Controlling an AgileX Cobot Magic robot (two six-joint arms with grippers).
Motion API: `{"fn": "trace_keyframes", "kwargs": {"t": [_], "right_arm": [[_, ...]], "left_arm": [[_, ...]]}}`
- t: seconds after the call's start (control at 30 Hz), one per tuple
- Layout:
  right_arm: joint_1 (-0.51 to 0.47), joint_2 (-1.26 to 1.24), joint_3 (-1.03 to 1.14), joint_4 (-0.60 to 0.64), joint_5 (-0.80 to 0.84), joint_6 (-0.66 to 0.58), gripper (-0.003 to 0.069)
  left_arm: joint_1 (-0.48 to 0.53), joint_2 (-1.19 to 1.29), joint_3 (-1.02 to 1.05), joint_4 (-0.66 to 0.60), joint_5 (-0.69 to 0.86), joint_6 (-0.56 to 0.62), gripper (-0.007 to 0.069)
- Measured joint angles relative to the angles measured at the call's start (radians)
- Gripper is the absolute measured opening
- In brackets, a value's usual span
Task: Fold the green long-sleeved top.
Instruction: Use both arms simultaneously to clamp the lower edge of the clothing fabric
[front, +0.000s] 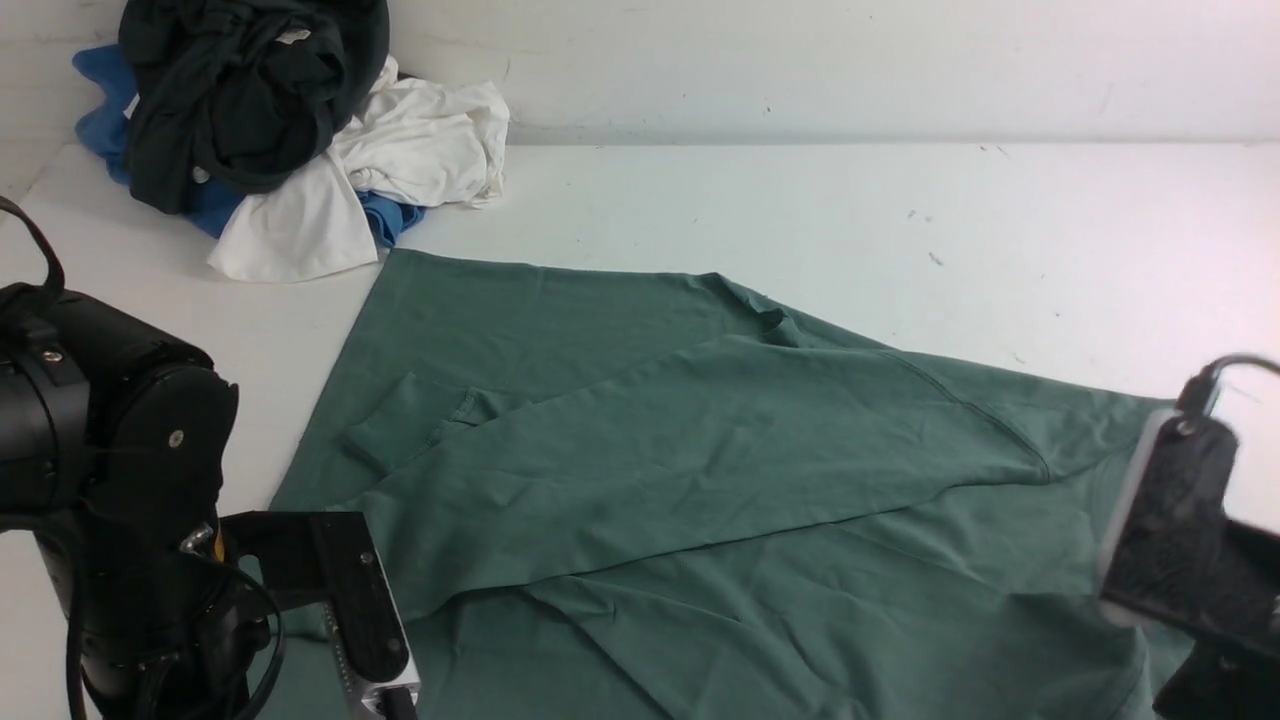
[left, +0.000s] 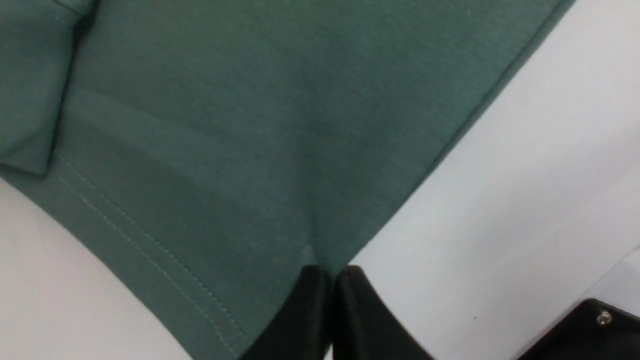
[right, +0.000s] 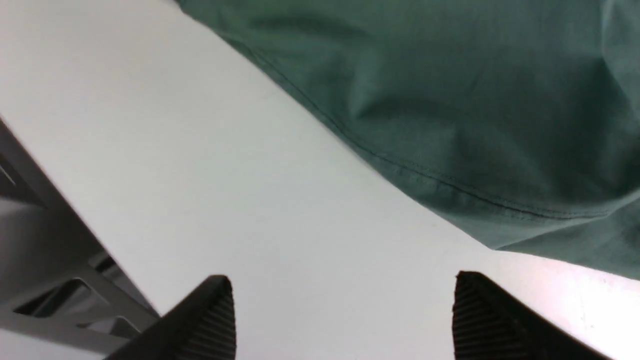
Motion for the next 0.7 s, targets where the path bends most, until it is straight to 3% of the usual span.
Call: {"fn": "trace_keyframes", "kwargs": {"t": [0.47,0.6,0.7], "right_arm": [[0.000,0.371,0.120,-0.266,-0.364,-0.027,0.0538],[0.000,0.462,0.111,-0.300,-0.371,-0.022,0.0484],[0.000,0.471,0.107,-0.314,-0.373,-0.003,0.0395]], "left_arm": [[0.000,-0.001,0.000,-0.037,-0.040,-0.004,-0.0005],[0.001,-0.001,0.001,-0.038,-0.039,-0.004,-0.0005],[0.010,-0.001,0.001,-0.039,-0.036,-0.005,-0.0005]]}}
